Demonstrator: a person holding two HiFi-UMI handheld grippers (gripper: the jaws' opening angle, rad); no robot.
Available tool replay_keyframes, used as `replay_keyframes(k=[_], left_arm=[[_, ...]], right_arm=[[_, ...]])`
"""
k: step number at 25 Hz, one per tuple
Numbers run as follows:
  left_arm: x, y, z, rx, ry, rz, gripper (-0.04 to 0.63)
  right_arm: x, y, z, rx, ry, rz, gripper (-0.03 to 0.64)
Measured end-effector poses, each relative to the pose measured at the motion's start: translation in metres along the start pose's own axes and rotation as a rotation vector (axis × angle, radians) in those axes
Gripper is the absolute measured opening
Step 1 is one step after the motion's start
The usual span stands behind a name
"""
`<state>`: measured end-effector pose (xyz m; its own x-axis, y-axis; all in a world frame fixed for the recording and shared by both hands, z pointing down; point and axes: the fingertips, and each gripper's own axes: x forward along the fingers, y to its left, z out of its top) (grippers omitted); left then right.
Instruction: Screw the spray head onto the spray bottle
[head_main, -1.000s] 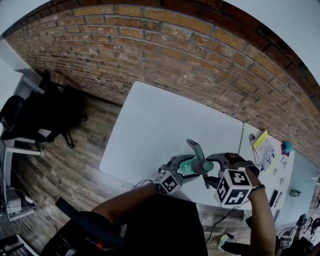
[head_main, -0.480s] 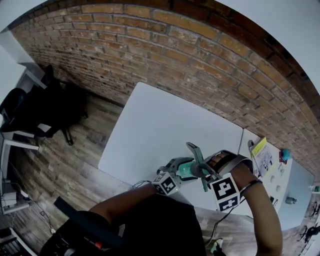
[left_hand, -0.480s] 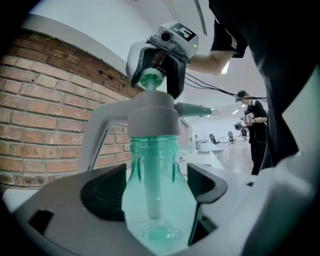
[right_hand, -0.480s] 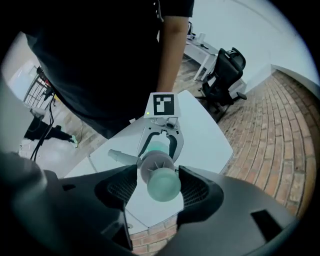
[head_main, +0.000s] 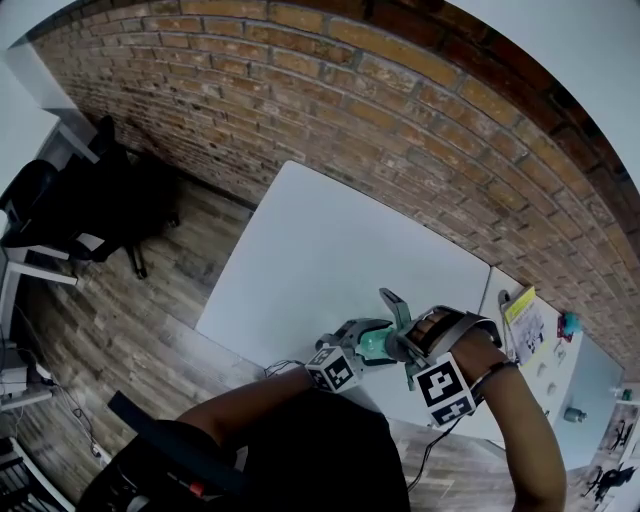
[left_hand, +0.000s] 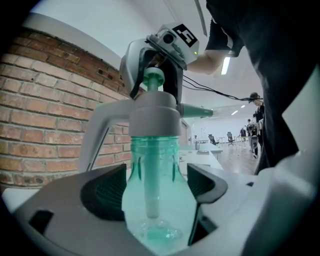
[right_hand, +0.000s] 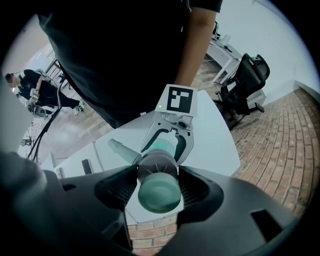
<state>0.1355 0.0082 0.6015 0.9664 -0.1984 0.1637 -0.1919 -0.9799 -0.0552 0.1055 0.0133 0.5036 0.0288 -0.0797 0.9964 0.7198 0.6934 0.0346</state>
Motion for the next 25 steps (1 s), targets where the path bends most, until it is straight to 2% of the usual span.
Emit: replay_keyframes(k=[4,9,19,25], left_arm=[[-0.001,0.000,-0.002,0.002,0.003,-0.001,0.362],[0.000,0.001,0.001,0.002,-0.010,0.010,0.362],[-0.003,0.002,0.001,-0.004,-0.011,0.013,0.362],[-0.002,0.001,0.000,0.008,-0.009,0.014,0.362]], right_arm=[[0.001,-0.001,0.001,0.013,-0.007,0.011,0.261],[0.001,-0.003,0.000,0.154,-0.031,0.015,0.261],[0.001,-0.011,-0.004,0.582,-0.149,0.040,0.261],[0.001,-0.011,-0.006,0.788,-0.159,0.043,0.261]])
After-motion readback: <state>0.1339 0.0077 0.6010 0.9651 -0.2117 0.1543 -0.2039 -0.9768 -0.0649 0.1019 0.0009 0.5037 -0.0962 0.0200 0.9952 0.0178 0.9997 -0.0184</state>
